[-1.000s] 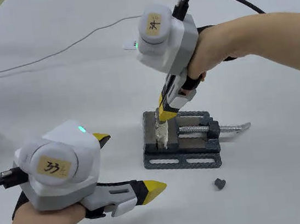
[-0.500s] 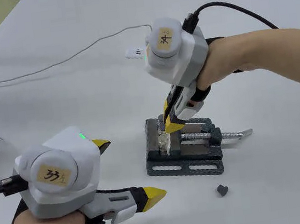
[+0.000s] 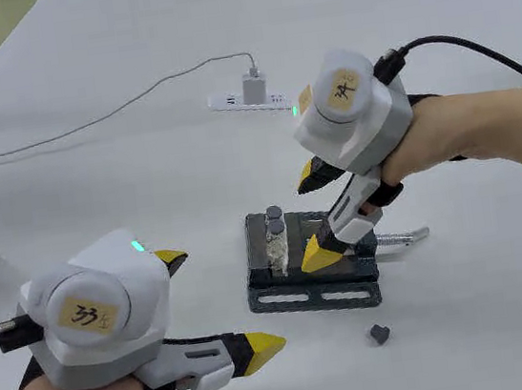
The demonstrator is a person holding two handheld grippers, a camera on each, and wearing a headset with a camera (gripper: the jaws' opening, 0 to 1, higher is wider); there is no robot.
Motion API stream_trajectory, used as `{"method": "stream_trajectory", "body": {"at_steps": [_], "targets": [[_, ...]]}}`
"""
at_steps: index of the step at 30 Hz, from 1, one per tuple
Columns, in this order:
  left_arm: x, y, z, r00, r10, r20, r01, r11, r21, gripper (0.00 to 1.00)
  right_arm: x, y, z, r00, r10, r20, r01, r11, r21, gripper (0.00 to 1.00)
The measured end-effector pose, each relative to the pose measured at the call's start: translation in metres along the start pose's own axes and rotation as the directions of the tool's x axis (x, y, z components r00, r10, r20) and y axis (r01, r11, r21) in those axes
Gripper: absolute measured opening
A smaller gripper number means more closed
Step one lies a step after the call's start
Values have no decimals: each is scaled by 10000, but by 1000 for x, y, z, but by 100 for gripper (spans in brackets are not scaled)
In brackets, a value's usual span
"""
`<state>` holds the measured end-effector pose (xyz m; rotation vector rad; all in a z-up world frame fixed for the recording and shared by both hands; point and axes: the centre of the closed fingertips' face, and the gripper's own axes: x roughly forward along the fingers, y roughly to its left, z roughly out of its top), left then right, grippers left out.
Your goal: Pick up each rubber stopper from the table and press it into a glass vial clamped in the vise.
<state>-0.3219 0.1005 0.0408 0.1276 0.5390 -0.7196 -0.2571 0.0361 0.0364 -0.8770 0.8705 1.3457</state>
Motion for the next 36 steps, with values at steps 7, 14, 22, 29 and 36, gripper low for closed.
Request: {"method": "stream_trajectory", "body": {"at_steps": [7, 14, 22, 29, 36], "targets": [[-2, 2, 3, 10000, 57, -16, -57, 9999, 153, 83, -3, 5, -9, 9977, -499, 449, 473, 9973, 569, 85], [-4, 3, 5, 9999, 127, -54, -126, 9996, 259, 85, -7, 12, -13, 9909, -829, 1059, 698, 9900, 1222, 98], [-6, 3, 4, 9998, 134, -137, -128, 9991, 397, 86, -14, 21, -21, 9775, -1294, 1663, 937, 9738, 2071, 95], [-6, 1, 4, 9998, 94, -175, -85, 9988, 484, 86, -21, 26, -32, 9598, -1865, 2096, 1241, 9522, 2790, 87], [-7, -1, 3, 9998, 55, -200, -44, 9986, 534, 86, -33, 34, -51, 9400, -2531, 2289, 1617, 9211, 3542, 80]]}}
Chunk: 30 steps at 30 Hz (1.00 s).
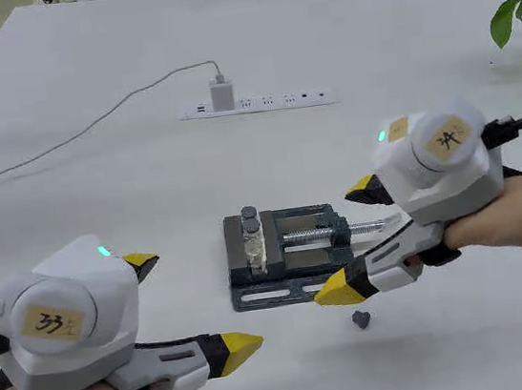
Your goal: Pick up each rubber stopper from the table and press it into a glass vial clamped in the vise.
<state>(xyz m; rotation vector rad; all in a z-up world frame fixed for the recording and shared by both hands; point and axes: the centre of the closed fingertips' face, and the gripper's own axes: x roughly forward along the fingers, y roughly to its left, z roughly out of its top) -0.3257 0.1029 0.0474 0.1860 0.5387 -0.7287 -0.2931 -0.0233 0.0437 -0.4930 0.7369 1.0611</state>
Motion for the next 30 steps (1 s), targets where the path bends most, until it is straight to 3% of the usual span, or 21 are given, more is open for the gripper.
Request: {"method": "stream_trajectory", "body": {"at_steps": [7, 20, 30], "targets": [[0, -2, -2, 10000, -66, -58, 66, 10000, 28, 86, -7, 8, -23, 9992, -337, 194, 324, 9974, 641, 71], [2, -9, -4, 9995, -273, -146, 274, 9996, 80, 85, 3, 26, -54, 9978, -631, 181, 591, 9839, 1689, 55], [3, -13, -11, 9992, -344, -216, 345, 9994, 1, 85, 8, 28, -66, 9920, -1257, 91, 1224, 9782, 1676, 40]]}}
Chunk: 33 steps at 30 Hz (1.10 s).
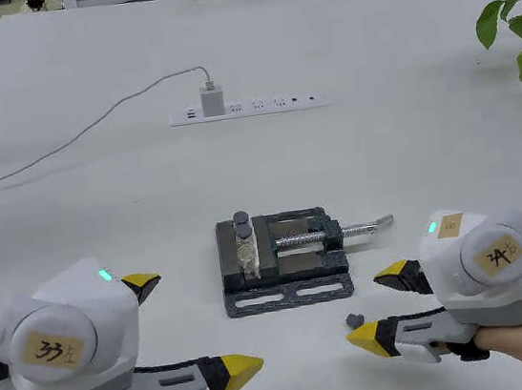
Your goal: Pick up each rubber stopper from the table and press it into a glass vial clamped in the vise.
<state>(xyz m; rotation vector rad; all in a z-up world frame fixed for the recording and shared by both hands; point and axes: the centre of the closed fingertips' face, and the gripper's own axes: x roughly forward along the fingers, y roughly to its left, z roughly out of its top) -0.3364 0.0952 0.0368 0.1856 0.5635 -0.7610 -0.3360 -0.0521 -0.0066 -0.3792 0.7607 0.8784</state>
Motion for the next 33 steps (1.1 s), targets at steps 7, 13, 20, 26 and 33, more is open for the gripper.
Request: {"method": "stream_trajectory", "body": {"at_steps": [7, 13, 20, 26, 33], "targets": [[1, -1, -3, 10000, -46, -15, 46, 10000, -58, 84, 6, 1, -9, 9998, -126, -160, 130, 9996, 249, 30], [0, -1, -3, 10000, -31, -15, 30, 9999, -106, 84, 7, 1, -12, 9997, -119, -213, 130, 9987, 495, 20], [0, 0, -6, 10000, -36, -49, 35, 9999, -165, 84, 10, 4, -11, 9998, -91, -150, 101, 9974, 716, 14], [-1, 0, -6, 10000, -11, -59, 9, 9998, -191, 84, 13, 5, -13, 9997, -119, -212, 136, 9965, 830, 10], [0, -1, -9, 9999, -47, -120, 44, 9997, -224, 84, 13, 3, -13, 9997, -197, -123, 209, 9947, 1004, 8]]}}
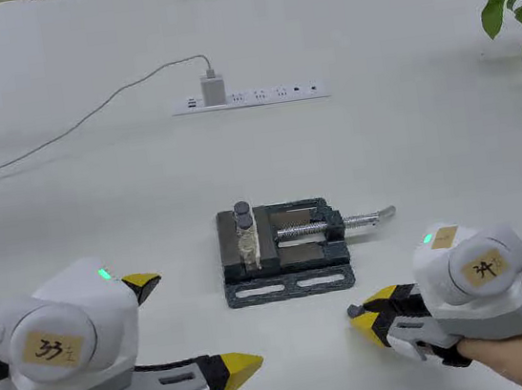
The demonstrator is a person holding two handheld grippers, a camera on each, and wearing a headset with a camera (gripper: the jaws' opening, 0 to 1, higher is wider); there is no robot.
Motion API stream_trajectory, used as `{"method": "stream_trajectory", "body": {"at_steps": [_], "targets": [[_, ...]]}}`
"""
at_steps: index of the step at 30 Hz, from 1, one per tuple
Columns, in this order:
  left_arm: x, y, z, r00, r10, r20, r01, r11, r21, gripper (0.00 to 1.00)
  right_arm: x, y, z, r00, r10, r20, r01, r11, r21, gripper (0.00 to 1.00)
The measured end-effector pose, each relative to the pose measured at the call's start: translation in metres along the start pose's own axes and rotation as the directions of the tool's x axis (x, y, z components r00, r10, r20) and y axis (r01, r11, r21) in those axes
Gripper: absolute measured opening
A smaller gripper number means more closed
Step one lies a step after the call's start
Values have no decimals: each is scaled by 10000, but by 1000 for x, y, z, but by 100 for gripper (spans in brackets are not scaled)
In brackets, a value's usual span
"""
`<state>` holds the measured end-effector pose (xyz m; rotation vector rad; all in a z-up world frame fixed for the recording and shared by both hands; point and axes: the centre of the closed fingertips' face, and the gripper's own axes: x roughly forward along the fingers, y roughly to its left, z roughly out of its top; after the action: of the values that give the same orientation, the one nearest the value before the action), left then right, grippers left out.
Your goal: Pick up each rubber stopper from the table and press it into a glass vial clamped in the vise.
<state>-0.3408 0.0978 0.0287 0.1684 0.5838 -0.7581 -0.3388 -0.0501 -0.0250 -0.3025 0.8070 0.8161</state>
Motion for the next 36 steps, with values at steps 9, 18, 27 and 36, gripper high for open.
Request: {"method": "stream_trajectory", "body": {"at_steps": [9, 18, 27, 36], "targets": [[3, -3, -1, 9999, -109, -45, 109, 9999, 39, 83, -1, -2, -1, 10000, 11, -62, -11, 9999, -126, 8], [3, -8, -5, 9993, -335, -182, 339, 9991, 257, 80, -12, -2, 4, 9983, 498, -311, -503, 9986, -134, 7], [6, -20, -7, 9978, -620, -250, 634, 9962, 590, 75, -27, -11, 29, 9975, 708, -87, -712, 9959, -560, 7], [8, -25, -3, 9963, -821, -262, 845, 9900, 1128, 72, -41, -7, 56, 9917, 1234, -361, -1269, 9844, -1215, 7]]}}
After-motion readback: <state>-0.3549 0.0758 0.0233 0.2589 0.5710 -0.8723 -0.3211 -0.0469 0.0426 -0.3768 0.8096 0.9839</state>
